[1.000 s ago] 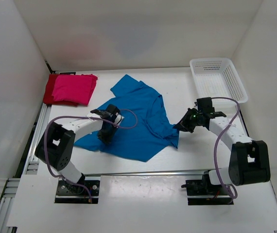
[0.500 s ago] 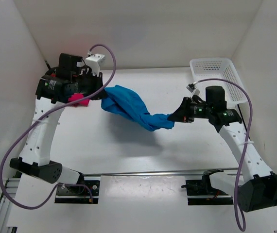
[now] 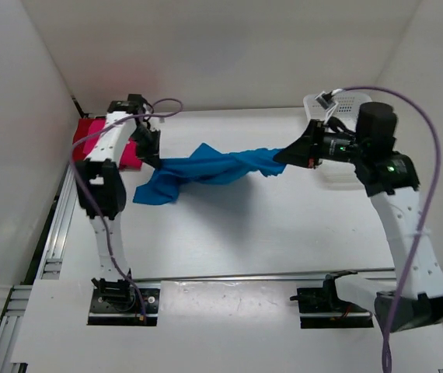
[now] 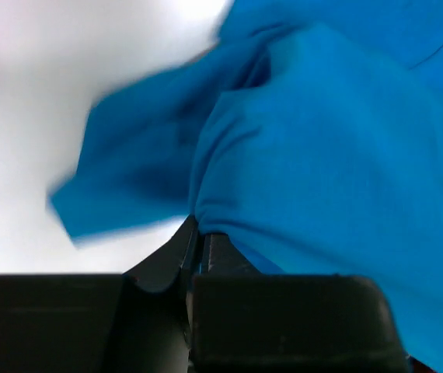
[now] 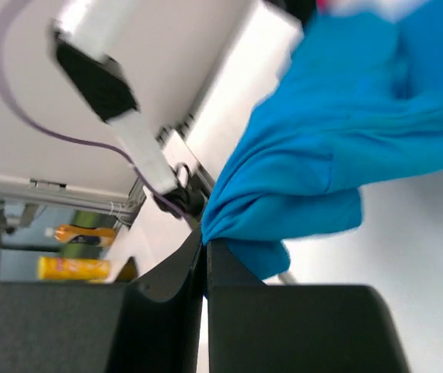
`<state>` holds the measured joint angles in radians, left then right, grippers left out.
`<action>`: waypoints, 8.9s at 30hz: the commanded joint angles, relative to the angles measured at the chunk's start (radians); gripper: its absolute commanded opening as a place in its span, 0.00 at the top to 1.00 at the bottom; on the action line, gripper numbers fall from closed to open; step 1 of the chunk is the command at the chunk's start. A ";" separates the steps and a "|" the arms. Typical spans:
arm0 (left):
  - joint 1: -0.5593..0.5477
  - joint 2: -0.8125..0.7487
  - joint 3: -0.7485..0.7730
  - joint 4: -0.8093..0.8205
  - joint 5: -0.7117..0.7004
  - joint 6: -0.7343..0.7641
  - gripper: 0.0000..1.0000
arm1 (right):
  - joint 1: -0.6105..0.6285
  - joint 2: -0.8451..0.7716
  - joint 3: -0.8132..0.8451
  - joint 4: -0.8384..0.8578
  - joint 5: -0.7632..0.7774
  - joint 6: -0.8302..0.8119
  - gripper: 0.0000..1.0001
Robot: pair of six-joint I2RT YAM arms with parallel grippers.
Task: Fold and stack the t-shirts
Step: Flatten out the tshirt
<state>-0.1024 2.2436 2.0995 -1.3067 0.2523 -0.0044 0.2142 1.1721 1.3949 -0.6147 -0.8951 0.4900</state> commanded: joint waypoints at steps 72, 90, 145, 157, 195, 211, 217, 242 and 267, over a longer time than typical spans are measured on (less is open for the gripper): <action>-0.204 -0.299 -0.714 0.224 -0.142 0.004 0.54 | 0.074 0.282 -0.211 0.150 0.352 0.099 0.99; -0.046 -0.413 0.189 0.423 -0.185 0.004 0.90 | -0.191 0.580 0.709 0.059 0.173 0.124 0.99; 0.043 -0.688 -1.070 0.486 -0.306 0.004 0.90 | 0.067 0.491 -0.378 0.079 0.775 -0.036 1.00; 0.082 -0.688 -1.090 0.486 -0.432 0.004 0.90 | -0.102 0.020 -0.757 -0.028 0.869 -0.005 0.93; 0.093 -0.696 -1.060 0.477 -0.303 0.004 0.90 | -0.157 0.046 -0.825 0.185 0.687 0.107 1.00; 0.104 -0.622 -0.118 0.422 -0.268 0.004 0.90 | -0.205 0.232 0.350 -0.004 0.628 0.090 1.00; 0.104 -0.805 -0.591 0.422 -0.289 0.004 0.90 | -0.173 -0.124 -0.317 0.021 0.694 0.113 1.00; 0.124 -0.911 -1.130 0.330 -0.317 0.004 0.90 | -0.164 -0.347 -0.708 -0.123 0.703 0.095 1.00; 0.072 -0.576 -0.814 0.319 -0.323 0.004 0.90 | -0.193 -0.100 -0.470 -0.083 0.838 -0.071 1.00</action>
<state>-0.0284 1.7741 1.2774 -0.9833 -0.0673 -0.0002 0.0269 1.1416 0.8261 -0.6529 -0.0834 0.4557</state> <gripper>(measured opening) 0.109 0.002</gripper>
